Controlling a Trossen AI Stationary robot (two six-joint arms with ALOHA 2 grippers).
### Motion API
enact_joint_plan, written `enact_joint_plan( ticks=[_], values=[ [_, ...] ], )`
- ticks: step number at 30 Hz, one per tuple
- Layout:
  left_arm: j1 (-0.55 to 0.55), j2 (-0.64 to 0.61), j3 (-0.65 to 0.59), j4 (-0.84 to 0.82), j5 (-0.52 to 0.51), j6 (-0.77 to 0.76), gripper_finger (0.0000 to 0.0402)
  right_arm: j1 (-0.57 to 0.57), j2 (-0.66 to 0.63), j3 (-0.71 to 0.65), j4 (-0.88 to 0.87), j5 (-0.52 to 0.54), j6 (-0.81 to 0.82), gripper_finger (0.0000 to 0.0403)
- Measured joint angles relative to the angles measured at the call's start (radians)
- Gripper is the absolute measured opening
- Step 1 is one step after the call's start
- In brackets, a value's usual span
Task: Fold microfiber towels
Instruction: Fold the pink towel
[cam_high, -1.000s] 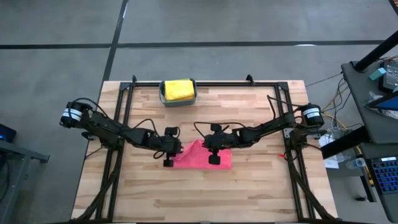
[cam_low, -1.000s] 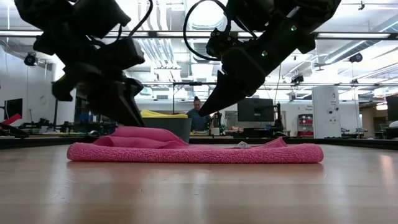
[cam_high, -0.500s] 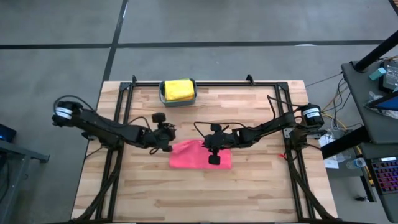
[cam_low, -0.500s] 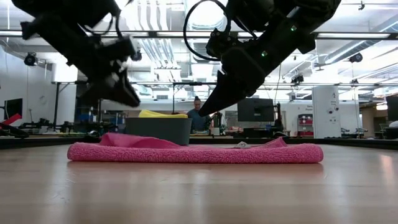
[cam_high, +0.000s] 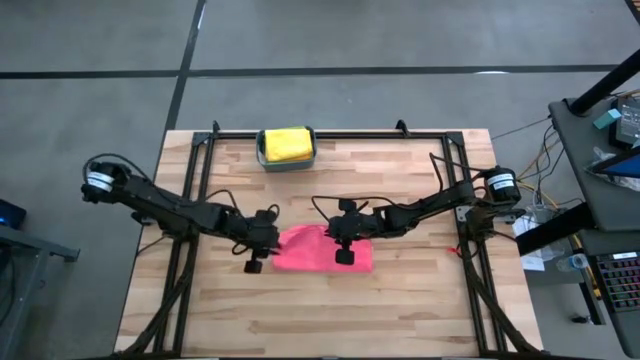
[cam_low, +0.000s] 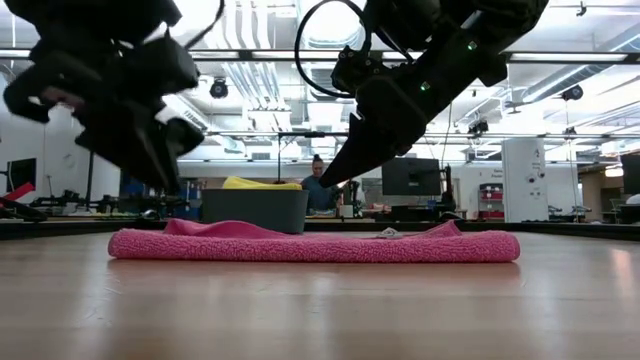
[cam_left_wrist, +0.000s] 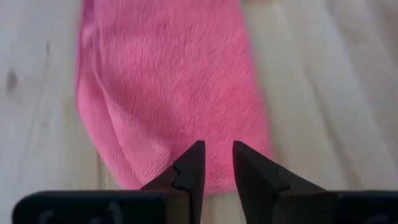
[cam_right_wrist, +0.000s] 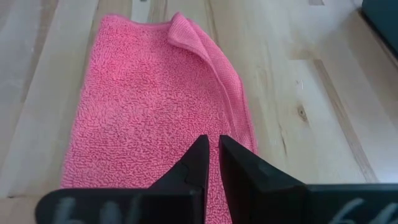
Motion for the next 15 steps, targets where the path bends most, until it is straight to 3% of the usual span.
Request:
enact_joint_plan(
  ticks=[5,11,13,15],
  values=[
    [0.001,0.099,0.000,0.010,-0.055,0.019,0.0067,0.000,0.000,0.000,0.000,0.000,0.000,0.0028],
    [0.003,0.179,0.019,0.010,-0.610,0.008,0.0067,0.000,0.000,0.000,0.000,0.000,0.000,0.0028],
    [0.002,0.176,0.029,0.011,-0.636,0.051,0.0067,0.000,0.000,0.000,0.000,0.000,0.000,0.0028],
    [0.002,0.170,0.033,0.009,-0.589,0.081,0.0067,0.000,0.000,0.000,0.000,0.000,0.004,0.0028]
  ],
)
